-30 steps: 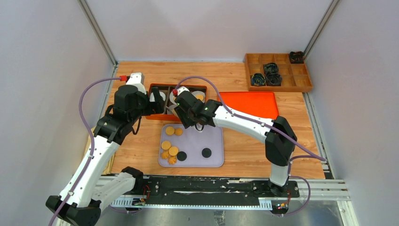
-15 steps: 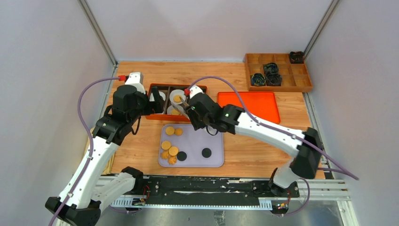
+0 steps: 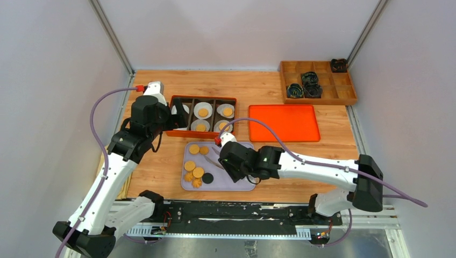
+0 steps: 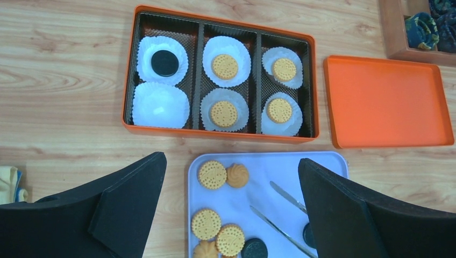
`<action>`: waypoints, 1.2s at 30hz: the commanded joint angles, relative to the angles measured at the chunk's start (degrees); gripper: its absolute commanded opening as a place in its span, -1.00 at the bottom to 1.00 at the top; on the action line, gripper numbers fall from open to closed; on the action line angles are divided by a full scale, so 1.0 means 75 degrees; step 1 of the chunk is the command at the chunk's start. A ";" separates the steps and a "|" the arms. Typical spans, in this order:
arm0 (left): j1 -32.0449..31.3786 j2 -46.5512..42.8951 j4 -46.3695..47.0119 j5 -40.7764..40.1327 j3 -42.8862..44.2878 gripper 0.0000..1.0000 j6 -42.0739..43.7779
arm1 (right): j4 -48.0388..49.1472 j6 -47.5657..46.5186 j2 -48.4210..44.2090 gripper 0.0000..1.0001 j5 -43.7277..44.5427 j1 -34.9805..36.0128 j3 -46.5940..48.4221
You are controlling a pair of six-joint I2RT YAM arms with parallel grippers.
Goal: Pack the cookies
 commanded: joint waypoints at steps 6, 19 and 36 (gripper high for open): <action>0.0028 -0.0133 -0.0066 -0.0107 0.0115 1.00 -0.0053 | 0.0158 0.0207 0.0993 -0.06 0.0072 0.0153 0.0200; 0.0029 -0.0195 -0.0127 -0.0178 0.0042 1.00 0.0047 | 0.0602 0.0019 0.1996 -0.12 -0.0063 -0.0116 0.0647; 0.0028 -0.0203 -0.0075 -0.0131 0.0015 1.00 0.0059 | 0.0550 -0.0124 0.1666 -0.77 -0.0371 -0.0396 0.0930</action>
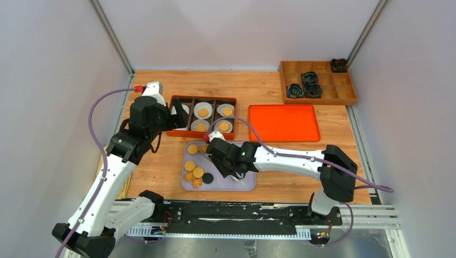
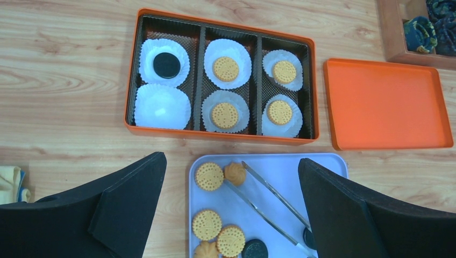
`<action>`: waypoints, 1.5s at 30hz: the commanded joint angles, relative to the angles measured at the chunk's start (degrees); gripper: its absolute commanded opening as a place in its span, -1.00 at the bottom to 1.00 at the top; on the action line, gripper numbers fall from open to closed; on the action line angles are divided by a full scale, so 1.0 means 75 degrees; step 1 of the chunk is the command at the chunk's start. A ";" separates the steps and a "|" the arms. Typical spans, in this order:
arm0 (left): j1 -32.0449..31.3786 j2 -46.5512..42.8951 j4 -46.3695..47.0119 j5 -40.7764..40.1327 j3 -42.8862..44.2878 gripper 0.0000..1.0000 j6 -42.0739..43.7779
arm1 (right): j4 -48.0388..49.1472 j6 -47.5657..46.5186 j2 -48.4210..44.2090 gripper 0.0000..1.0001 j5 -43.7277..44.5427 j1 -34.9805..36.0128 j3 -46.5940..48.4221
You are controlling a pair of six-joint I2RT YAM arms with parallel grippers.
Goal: Pack the cookies
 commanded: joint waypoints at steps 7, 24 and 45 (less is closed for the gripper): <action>0.0028 -0.0153 -0.0106 -0.0110 0.0143 1.00 0.0027 | -0.0372 -0.0219 -0.0879 -0.88 -0.0141 -0.0036 0.0743; 0.0028 -0.0227 -0.0582 -0.0751 0.0914 1.00 0.0179 | -0.0148 -0.1504 0.1010 -0.89 0.0121 -0.0560 0.3298; 0.0028 -0.0456 -0.0690 -0.1083 0.0714 1.00 0.0408 | 0.0008 -0.1671 0.3196 -0.90 -0.1041 -0.1207 0.5302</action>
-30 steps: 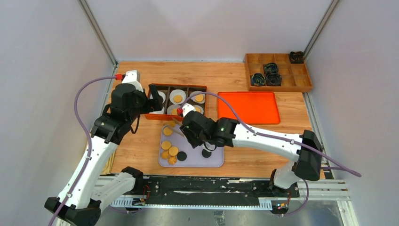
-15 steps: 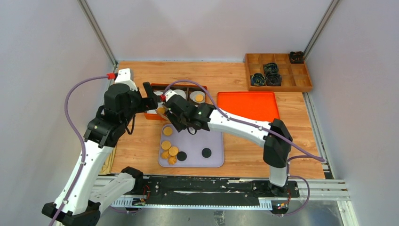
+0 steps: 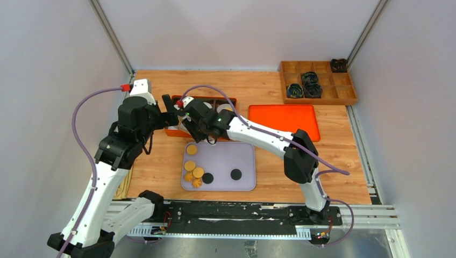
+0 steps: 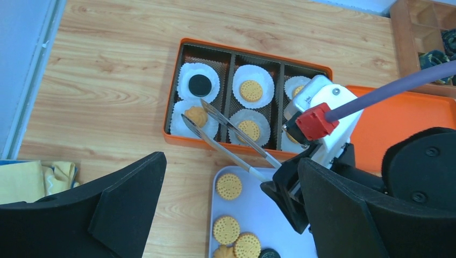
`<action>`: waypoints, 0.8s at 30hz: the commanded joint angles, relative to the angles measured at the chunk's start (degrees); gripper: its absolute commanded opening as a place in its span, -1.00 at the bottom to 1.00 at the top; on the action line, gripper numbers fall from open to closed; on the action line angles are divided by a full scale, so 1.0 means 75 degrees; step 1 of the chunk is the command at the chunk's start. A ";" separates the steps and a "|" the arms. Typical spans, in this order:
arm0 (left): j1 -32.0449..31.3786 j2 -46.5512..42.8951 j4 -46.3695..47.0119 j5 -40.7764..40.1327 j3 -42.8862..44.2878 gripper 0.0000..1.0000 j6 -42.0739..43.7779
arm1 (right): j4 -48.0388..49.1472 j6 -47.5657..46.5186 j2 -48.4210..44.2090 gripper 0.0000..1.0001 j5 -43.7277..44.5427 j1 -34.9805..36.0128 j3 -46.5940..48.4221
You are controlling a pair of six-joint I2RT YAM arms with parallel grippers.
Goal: Pack the cookies
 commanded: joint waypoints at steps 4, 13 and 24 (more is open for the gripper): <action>0.0028 -0.0174 -0.0073 -0.0168 -0.0039 1.00 0.0193 | 0.0078 -0.0099 0.0387 -0.74 -0.0202 -0.0067 0.0389; 0.0034 -0.0127 -0.0072 -0.0005 -0.0064 1.00 0.0277 | 0.0049 -0.0104 0.0521 -0.11 -0.0085 -0.0079 0.0489; 0.0028 -0.0180 -0.0076 -0.0004 -0.0059 1.00 0.0370 | 0.0088 0.0007 0.0500 -0.07 -0.0021 -0.0079 0.0481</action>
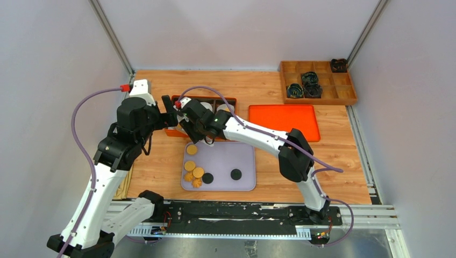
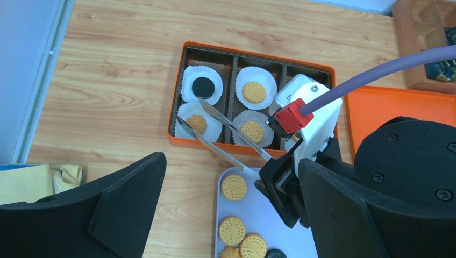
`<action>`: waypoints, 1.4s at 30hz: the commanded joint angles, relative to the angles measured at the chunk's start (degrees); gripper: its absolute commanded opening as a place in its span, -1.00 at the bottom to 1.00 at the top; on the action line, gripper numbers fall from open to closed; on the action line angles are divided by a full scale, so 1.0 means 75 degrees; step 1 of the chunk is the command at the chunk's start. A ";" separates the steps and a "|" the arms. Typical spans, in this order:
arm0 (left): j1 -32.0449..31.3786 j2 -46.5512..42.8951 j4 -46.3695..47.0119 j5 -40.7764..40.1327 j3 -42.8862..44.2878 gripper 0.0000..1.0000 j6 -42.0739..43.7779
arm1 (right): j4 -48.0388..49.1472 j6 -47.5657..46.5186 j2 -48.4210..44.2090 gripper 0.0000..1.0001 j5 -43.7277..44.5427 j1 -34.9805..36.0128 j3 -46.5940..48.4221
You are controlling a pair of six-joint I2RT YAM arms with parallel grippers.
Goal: Pack the cookies
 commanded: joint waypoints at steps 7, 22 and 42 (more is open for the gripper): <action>0.0028 -0.0075 -0.0022 -0.0049 0.0058 1.00 0.0052 | 0.0245 0.0157 -0.1213 -0.33 0.0266 -0.0053 -0.1184; 0.0028 0.0577 0.0815 0.0694 -0.0344 1.00 -0.0363 | -0.0576 0.1659 -0.6490 -0.59 0.2228 0.0086 -0.5663; 0.0019 0.1519 0.1783 0.1929 -0.0665 0.94 -0.0484 | -0.3178 0.5557 -0.8627 -0.99 0.3058 0.0283 -0.9075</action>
